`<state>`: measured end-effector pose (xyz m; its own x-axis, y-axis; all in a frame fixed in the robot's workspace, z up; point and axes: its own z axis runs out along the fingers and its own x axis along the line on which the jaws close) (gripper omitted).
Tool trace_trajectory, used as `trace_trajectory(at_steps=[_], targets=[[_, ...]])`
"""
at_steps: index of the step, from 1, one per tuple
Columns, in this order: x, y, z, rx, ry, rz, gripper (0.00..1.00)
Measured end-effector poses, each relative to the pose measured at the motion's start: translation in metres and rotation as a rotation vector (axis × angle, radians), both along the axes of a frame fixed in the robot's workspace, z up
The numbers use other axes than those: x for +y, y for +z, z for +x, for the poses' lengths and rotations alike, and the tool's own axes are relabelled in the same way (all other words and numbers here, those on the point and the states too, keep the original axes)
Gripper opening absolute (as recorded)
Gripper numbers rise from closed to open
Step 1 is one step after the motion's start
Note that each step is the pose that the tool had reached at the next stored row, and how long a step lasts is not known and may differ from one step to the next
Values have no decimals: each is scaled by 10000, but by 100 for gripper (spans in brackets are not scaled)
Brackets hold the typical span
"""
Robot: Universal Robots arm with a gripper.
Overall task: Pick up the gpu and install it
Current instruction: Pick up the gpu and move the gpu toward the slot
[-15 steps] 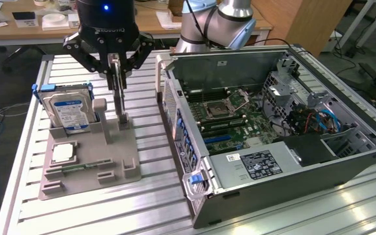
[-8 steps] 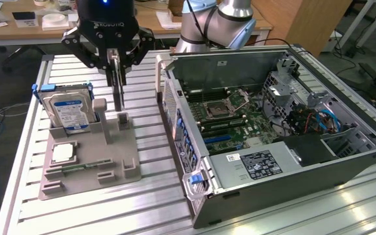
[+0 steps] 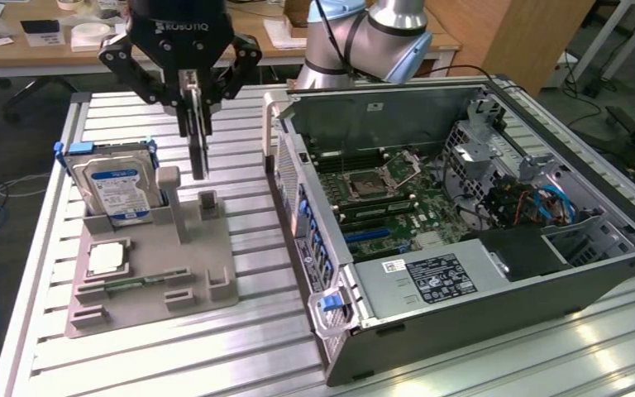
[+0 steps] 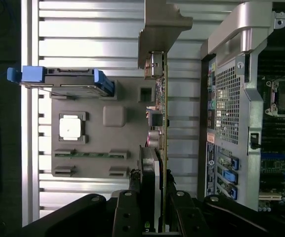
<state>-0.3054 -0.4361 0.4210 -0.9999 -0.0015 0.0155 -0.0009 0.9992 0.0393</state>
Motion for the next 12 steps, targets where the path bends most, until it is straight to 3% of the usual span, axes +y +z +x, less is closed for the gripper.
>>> trace_trajectory(at_steps=[12], targets=[[0,202,0,-1,2,0,28]])
